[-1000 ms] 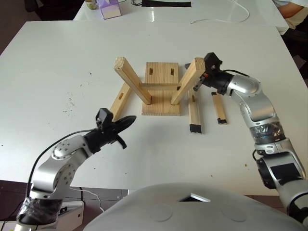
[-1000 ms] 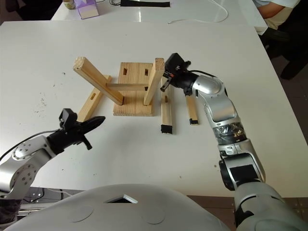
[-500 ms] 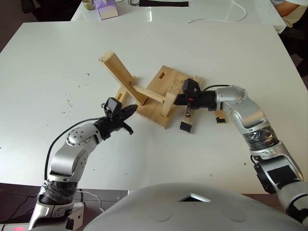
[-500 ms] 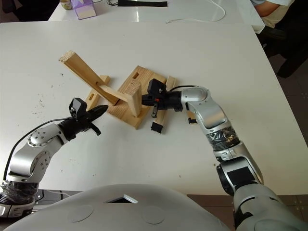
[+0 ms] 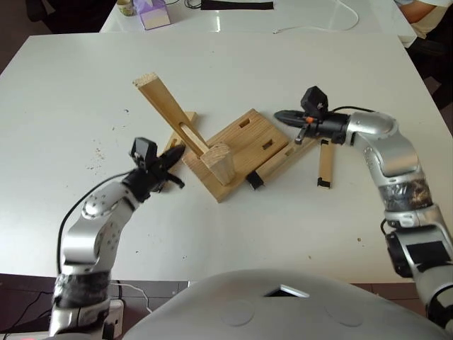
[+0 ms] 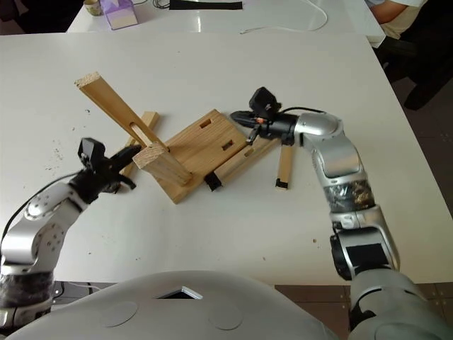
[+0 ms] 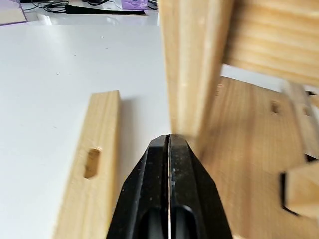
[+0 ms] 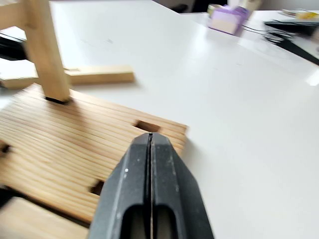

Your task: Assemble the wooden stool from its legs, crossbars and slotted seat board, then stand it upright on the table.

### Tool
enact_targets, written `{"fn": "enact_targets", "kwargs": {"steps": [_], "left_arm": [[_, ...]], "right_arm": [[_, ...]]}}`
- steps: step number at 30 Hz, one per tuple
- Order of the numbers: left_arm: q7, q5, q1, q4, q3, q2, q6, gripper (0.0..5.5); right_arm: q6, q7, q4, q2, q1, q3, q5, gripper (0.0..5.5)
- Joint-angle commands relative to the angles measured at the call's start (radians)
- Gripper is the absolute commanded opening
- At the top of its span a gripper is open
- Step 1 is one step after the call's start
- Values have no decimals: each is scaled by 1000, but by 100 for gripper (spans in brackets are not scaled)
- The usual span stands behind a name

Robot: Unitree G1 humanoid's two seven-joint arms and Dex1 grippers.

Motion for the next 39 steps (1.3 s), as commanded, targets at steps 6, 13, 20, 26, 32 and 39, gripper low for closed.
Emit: {"fn": "enact_targets", "kwargs": {"steps": [6,13,20,26,32,39], "left_arm": [[-200,-5,172,-107,-76,166,80,0],[-67,129,36,-4,-247,56,95,0],[-28,193,-21,96,-245,22,64,0],[6,200,-90,151,-172,8,46,0],[19,214,-225,257,-149,-23,29,0],[43,173,-189,178,-62,-41,59,0]], "right_arm": [[-326,-90,679,142,-239,105,-229,1],[-389,39,793,186,-270,124,-260,1],[-374,168,648,129,-205,134,-256,1],[-344,274,478,58,-114,167,-259,1],[-321,370,330,-2,-45,164,-221,1],[-342,348,393,-60,-125,83,-212,1]]}}
